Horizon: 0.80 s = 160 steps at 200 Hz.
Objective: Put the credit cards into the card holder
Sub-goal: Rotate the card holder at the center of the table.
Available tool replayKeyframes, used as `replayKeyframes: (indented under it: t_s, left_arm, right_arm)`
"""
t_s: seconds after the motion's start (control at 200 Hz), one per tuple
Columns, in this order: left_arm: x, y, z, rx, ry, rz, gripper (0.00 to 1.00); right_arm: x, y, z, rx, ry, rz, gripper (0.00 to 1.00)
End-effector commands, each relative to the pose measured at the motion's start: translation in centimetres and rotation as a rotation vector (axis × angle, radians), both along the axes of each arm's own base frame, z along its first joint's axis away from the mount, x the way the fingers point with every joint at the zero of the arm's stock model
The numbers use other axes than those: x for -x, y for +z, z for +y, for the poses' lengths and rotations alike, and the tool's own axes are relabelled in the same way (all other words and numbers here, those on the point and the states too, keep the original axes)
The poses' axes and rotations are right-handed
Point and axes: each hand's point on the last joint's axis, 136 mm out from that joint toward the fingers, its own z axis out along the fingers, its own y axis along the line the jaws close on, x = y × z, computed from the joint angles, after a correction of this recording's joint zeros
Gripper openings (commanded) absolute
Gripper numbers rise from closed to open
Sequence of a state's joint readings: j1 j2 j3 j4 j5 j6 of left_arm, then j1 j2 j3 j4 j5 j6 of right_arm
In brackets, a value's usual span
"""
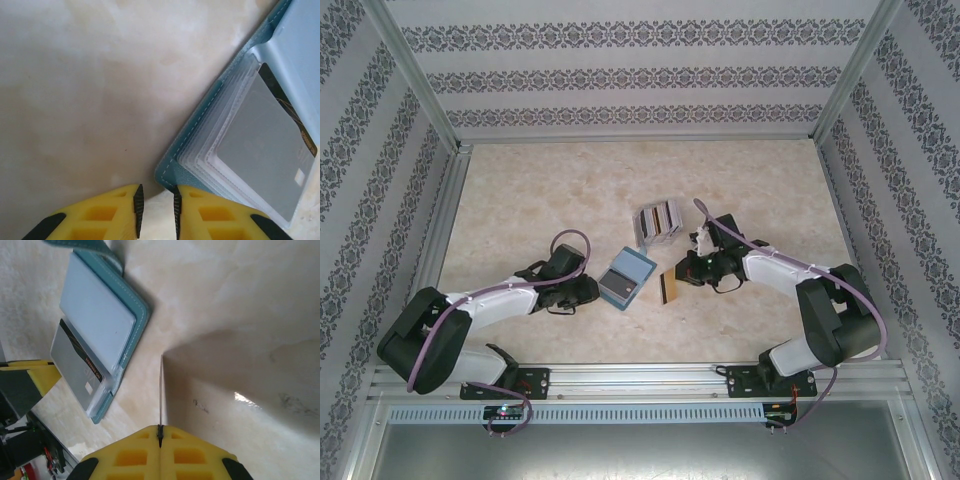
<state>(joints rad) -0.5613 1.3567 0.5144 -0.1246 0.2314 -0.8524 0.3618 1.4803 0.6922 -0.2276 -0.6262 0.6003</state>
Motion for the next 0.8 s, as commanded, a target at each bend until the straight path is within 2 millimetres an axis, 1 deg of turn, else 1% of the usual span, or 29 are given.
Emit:
replayKeyframes:
  t_s: [0.0,0.07,0.165,0.22,0.275,0.34,0.46,0.55,0.63,0.704,0.794]
  left_arm:
    - [1.4,-1.1,-0.3,-0.025,-0.014,0.063,0.27]
    - [0.9,0.1,0.5,-0.086,-0.020,0.031,0.27]
    - [-0.1,2.6,1.9,-0.202,-0.048,-0.014,0.27]
    - [-0.9,4.0,2.4,-0.245,-0.060,-0.045,0.27]
    - [-1.7,4.9,2.3,-0.247,-0.072,-0.068,0.27]
    - [-2.5,5.2,1.6,-0.222,-0.096,-0.080,0.27]
    - [-3.5,4.3,0.1,-0.188,-0.151,-0.068,0.27]
    - [-3.8,2.8,-0.7,-0.174,-0.188,-0.054,0.27]
    - [-3.8,1.1,-1.4,-0.147,-0.231,-0.027,0.27]
    - [-3.6,0.0,-1.9,-0.137,-0.266,0.004,0.27]
    - [-3.1,-0.7,-2.7,-0.084,-0.273,0.027,0.26]
  right_arm:
    - [-0.6,1.3,-0.1,-0.026,-0.003,-0.022,0.02]
    - [-0.5,1.3,-0.3,-0.021,-0.009,-0.024,0.03]
    - [-0.5,1.3,-0.6,-0.019,-0.014,-0.025,0.03]
    - [-0.5,1.2,-0.7,-0.019,-0.018,-0.029,0.03]
    - [-0.5,1.2,-0.7,-0.018,-0.017,-0.028,0.03]
    - [-0.4,1.2,-0.7,-0.021,-0.015,-0.026,0.03]
    - [-0.3,1.4,-0.9,-0.026,-0.023,-0.035,0.03]
    - [-0.3,1.8,-1.1,-0.032,-0.036,-0.046,0.03]
    - [-0.2,1.7,-1.3,-0.043,-0.044,-0.043,0.03]
    - [-0.2,1.7,-1.5,-0.055,-0.050,-0.038,0.03]
    - [-0.2,1.8,-1.7,-0.082,-0.061,-0.033,0.03]
